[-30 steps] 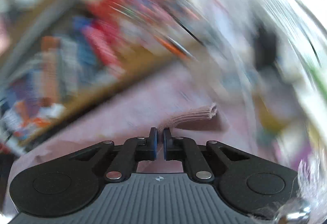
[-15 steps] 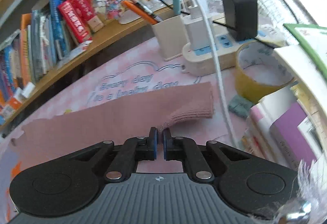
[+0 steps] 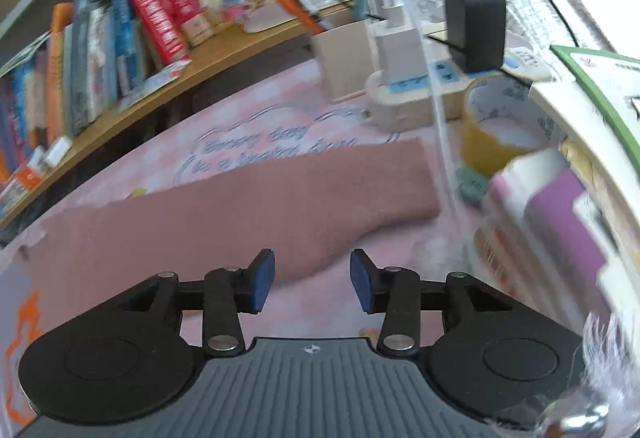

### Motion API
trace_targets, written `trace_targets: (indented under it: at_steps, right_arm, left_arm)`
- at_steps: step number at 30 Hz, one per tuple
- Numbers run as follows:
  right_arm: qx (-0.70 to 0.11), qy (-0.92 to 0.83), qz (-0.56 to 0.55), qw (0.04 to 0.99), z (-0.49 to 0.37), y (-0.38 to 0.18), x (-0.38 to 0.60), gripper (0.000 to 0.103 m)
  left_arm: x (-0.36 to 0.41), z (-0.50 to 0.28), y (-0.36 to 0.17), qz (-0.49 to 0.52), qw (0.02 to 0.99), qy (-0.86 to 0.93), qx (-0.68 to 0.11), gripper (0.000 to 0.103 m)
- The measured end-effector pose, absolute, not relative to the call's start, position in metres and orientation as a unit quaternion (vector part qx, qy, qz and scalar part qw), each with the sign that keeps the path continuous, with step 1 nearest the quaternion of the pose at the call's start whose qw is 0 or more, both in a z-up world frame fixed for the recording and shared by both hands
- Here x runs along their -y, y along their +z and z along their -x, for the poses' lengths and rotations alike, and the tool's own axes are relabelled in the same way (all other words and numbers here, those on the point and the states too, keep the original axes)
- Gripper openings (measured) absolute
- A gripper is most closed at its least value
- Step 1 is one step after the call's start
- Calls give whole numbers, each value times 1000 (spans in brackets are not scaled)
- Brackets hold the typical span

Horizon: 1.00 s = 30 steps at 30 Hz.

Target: Fold clothes

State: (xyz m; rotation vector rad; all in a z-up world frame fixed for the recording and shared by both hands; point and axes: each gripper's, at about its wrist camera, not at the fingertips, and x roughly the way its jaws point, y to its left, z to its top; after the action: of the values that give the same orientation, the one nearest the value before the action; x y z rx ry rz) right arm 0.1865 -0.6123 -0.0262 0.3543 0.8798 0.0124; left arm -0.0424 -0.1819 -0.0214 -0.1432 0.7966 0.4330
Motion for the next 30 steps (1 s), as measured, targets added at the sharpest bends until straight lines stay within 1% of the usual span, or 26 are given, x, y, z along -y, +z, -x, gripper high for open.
trace_targets:
  at_steps: [7,13,20,28,30]
  right_arm:
    - [-426,68,-138,891,-121,-13,550,39]
    - [-435,84,-113,890,-61,-11,499,39]
    - [-435,67,-86,894,-5,-14,460,39]
    - [-433,24,-76,898,33,-23,440,39]
    - [-433,16,-69,899,39,-24,438,37]
  left_arm:
    - [149,56,-16,65,903,212,-368,78]
    - [121,70,-15,61,910,188,-364,78]
    - [92,83,-23,63,911,156,-376,78]
    - [75,88,-31,56,914,106,-387,78]
    - [71,87,-33,58,914,101,-390,78]
